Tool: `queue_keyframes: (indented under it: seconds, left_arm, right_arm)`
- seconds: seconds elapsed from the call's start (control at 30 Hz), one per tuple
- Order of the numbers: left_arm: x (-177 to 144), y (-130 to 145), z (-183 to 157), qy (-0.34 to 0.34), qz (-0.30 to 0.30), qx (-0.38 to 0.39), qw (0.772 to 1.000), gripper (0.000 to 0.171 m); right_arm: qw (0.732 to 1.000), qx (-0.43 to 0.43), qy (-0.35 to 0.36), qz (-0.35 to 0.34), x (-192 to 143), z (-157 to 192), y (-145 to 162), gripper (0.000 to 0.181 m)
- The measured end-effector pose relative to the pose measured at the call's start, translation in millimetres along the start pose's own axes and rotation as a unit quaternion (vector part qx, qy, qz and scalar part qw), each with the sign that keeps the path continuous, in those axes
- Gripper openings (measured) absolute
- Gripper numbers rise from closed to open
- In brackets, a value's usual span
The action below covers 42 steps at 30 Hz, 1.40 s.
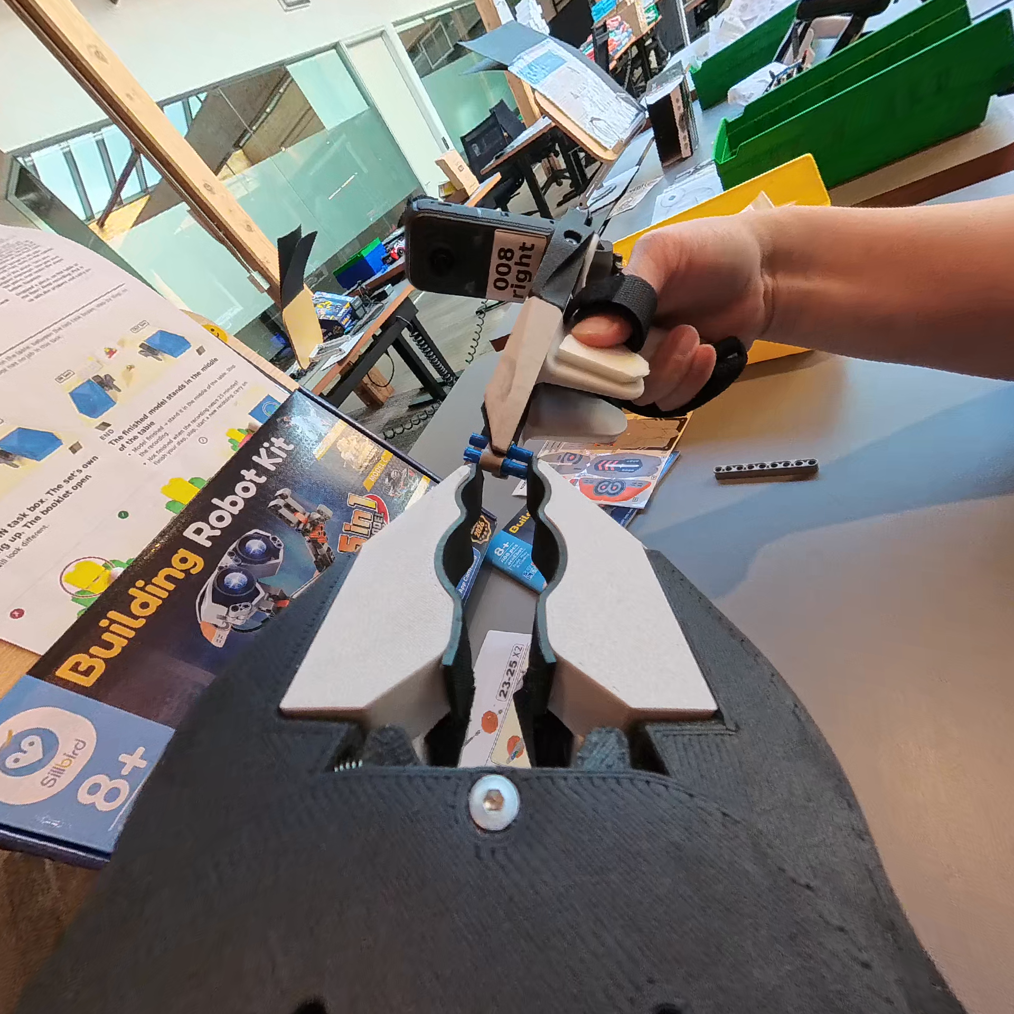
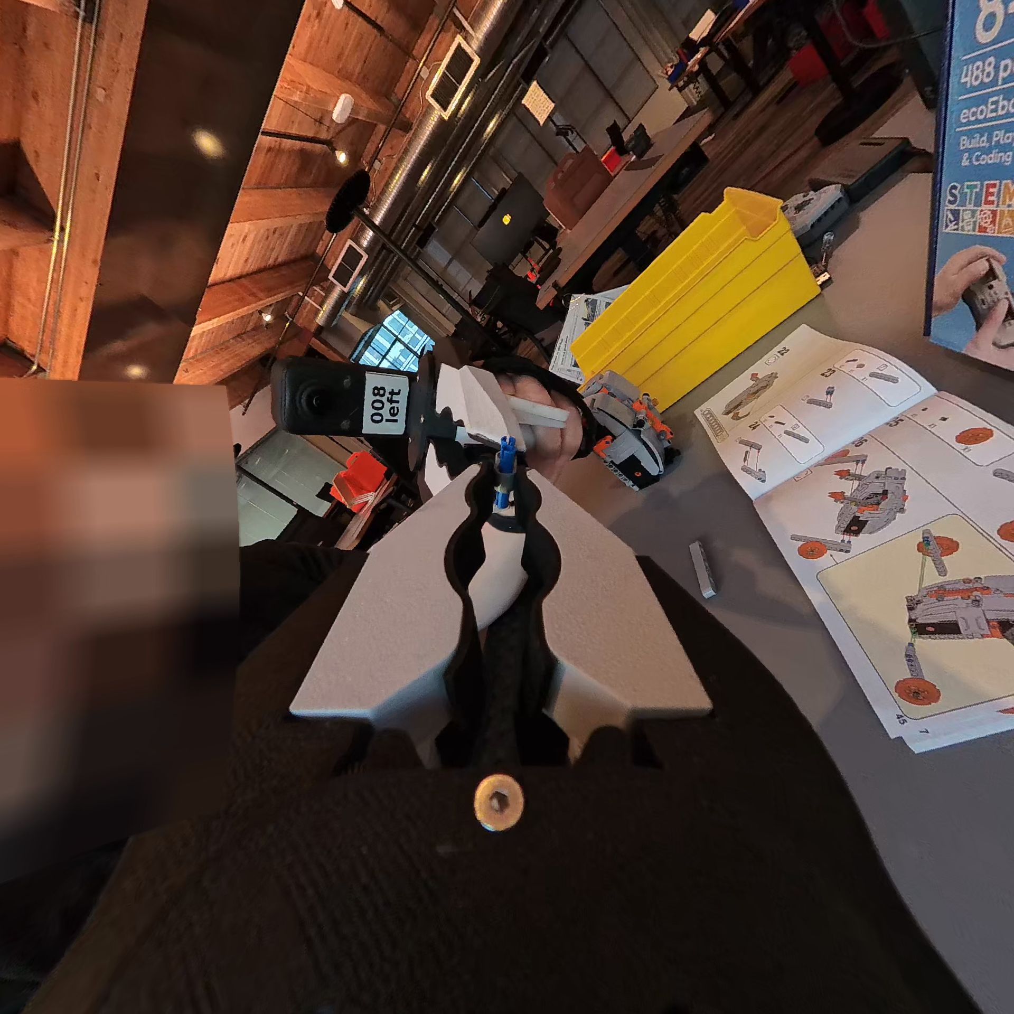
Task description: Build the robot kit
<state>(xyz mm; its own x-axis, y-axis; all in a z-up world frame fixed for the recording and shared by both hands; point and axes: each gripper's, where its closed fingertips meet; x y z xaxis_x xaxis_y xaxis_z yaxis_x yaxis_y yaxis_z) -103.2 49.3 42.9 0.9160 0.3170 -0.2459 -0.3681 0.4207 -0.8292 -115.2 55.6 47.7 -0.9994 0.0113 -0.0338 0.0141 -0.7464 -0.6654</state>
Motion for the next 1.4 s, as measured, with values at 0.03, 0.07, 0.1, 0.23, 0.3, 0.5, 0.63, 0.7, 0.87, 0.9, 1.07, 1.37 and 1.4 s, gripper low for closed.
queue_keyframes:
  seconds: [0.03,0.07,0.1,0.23,0.3,0.5,0.63,0.7,0.87,0.9,1.07,1.37,1.4]
  left_arm:
    - [0,0,0,0.001,0.000,-0.003,1.000,0.015]
    - [1,0,0,0.001,0.000,-0.005,1.000,0.015]
    - [1,-1,1,0.000,0.000,-0.006,1.000,0.015]
    - [2,2,1,0.006,0.006,-0.017,1.000,0.015]
    - [2,1,2,0.007,0.006,-0.024,1.000,0.014]
    - [4,2,4,0.006,0.010,-0.046,0.999,0.014]
    - [9,2,-2,0.004,0.008,-0.008,1.000,0.015]
    - [7,-1,-5,0.005,-0.001,-0.001,1.000,0.015]
    - [1,-4,-8,0.002,0.004,0.023,1.000,0.015]
    - [0,-3,-9,-0.003,0.007,0.037,0.999,0.015]
    - [-5,-6,-7,-0.033,0.003,0.090,0.995,0.015]
    - [-5,-10,-5,-0.049,0.010,0.092,0.995,0.015]
    - [-4,-9,-5,-0.044,0.014,0.084,0.995,0.014]
  right_arm:
    - [1.000,0.000,0.000,0.000,0,0,0,0.006]
    - [1.000,0.000,0.000,-0.001,0,0,0,0.006]
    - [1.000,-0.001,-0.001,-0.003,-1,0,-1,0.006]
    - [1.000,-0.003,0.005,-0.002,0,-2,0,0.006]
    - [1.000,-0.003,0.003,-0.005,-1,-2,-1,0.006]
    - [1.000,-0.006,0.007,-0.013,-2,-4,-3,0.006]
    - [1.000,0.002,0.017,0.015,-7,-6,3,0.006]
    - [1.000,0.010,0.003,0.023,-7,-1,5,0.007]
    - [0.999,0.003,0.000,0.034,-3,3,8,0.007]
    - [0.999,-0.001,0.003,0.037,-3,3,8,0.007]
    - [0.999,-0.015,0.004,0.035,1,8,7,0.007]
    - [0.999,-0.024,0.004,0.030,-1,13,4,0.006]
    - [0.999,-0.024,0.008,0.029,-1,12,4,0.006]
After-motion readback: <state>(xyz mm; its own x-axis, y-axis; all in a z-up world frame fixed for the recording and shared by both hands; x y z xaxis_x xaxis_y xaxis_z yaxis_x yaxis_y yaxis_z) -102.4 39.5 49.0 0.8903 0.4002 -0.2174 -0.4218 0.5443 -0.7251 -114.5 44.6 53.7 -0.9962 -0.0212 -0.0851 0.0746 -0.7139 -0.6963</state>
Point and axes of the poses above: each gripper's, where its closed fingertips meet, x out along the fingers, y out of its underside, z = x × y across the jaws, and after that the axes turned 7 degrees about z, right-handed
